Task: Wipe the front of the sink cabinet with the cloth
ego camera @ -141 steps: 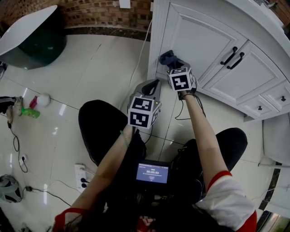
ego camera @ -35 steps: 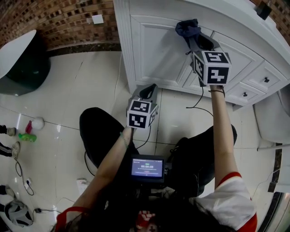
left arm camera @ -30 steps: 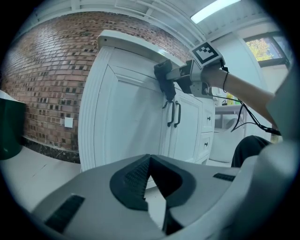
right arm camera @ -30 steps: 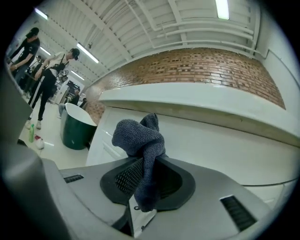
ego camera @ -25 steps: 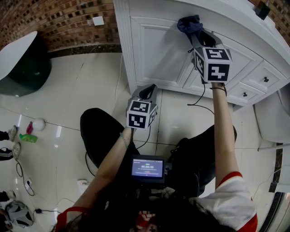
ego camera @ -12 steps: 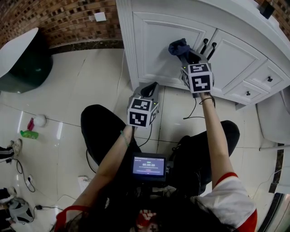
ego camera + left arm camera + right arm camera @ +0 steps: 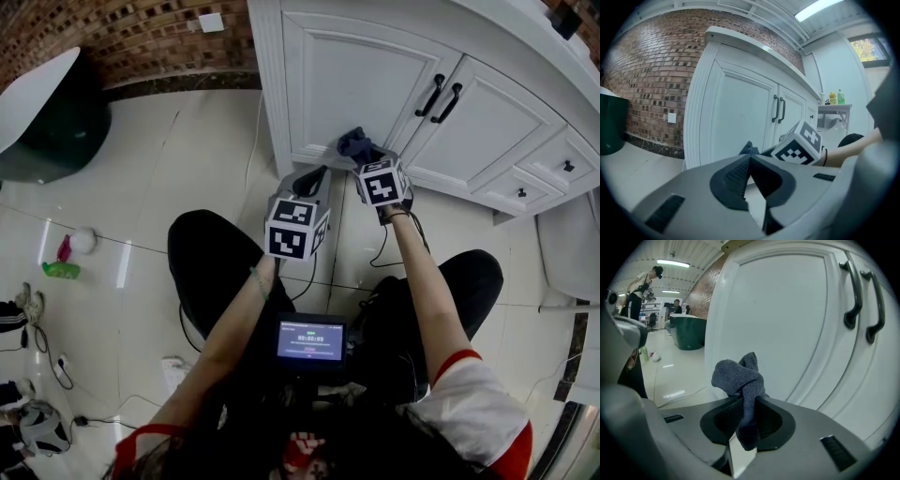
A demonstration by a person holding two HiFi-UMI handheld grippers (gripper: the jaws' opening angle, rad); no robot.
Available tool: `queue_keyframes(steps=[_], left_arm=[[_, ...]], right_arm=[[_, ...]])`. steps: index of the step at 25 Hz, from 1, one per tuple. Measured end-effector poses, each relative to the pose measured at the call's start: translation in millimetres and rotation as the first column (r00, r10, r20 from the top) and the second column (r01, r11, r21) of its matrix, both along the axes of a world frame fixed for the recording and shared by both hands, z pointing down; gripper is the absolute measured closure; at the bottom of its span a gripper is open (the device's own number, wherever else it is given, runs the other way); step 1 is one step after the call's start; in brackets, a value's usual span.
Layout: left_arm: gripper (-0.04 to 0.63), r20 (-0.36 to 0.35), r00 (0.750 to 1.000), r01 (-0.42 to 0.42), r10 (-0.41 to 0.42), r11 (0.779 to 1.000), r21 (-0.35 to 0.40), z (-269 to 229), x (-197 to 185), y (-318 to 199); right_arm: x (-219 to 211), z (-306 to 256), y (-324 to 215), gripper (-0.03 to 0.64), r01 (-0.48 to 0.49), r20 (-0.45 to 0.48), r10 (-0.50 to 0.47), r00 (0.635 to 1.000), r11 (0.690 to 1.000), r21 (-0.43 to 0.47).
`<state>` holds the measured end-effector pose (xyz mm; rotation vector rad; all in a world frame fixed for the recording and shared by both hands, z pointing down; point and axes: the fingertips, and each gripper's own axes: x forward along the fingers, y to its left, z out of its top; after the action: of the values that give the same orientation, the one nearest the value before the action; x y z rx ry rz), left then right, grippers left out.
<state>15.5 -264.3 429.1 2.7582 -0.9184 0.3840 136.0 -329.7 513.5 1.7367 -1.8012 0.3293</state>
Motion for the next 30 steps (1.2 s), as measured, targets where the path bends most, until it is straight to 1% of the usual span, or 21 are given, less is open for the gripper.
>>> queue_keyframes(steps=[7, 9, 13, 14, 18, 20, 23, 26, 30], left_arm=[[0.562, 0.005, 1.000, -0.002, 0.002, 1.000, -0.016, 10, 1, -2], [0.563, 0.007, 1.000, -0.004, 0.004, 1.000, -0.018, 11, 2, -2], [0.563, 0.013, 1.000, -0.005, 0.005, 1.000, -0.018, 12, 2, -3], [0.563, 0.012, 1.000, -0.003, 0.003, 1.000, -0.017, 11, 1, -3], [0.563, 0.004, 1.000, 0.014, -0.014, 1.000, -0.011, 7, 1, -8], [0.563, -0.005, 1.000, 0.010, -0.010, 1.000, -0.004, 3, 6, -6], [0.563, -0.009, 1.000, -0.012, 0.012, 1.000, 0.011, -3, 16, -2], [0.563, -0.013, 0.999, -0.031, 0.031, 0.999, 0.025, -10, 25, 3], [0.563, -0.025, 0.998, -0.054, 0.056, 0.997, 0.046, -22, 39, 12]], right_arm=[[8, 59, -1, 0.529, -0.040, 0.010, 0.041, 0.999, 0.993, -0.108], [11, 66, -2, 0.529, -0.045, 0.007, 0.046, 0.999, 0.992, -0.118], [22, 76, 9, 0.529, -0.068, 0.002, 0.069, 0.998, 0.983, -0.169], [21, 71, 11, 0.529, -0.060, 0.006, 0.062, 0.998, 0.985, -0.163], [8, 17, 14, 0.529, 0.014, 0.031, -0.013, 0.999, 0.998, -0.061], [5, -16, 19, 0.529, 0.048, 0.034, -0.048, 0.998, 0.999, -0.002], [9, -68, 29, 0.529, 0.070, 0.036, -0.073, 0.997, 0.994, 0.082], [20, -121, 39, 0.529, 0.079, 0.000, -0.080, 0.997, 0.984, 0.160], [47, -187, 53, 0.529, 0.066, -0.073, -0.049, 0.996, 0.966, 0.251]])
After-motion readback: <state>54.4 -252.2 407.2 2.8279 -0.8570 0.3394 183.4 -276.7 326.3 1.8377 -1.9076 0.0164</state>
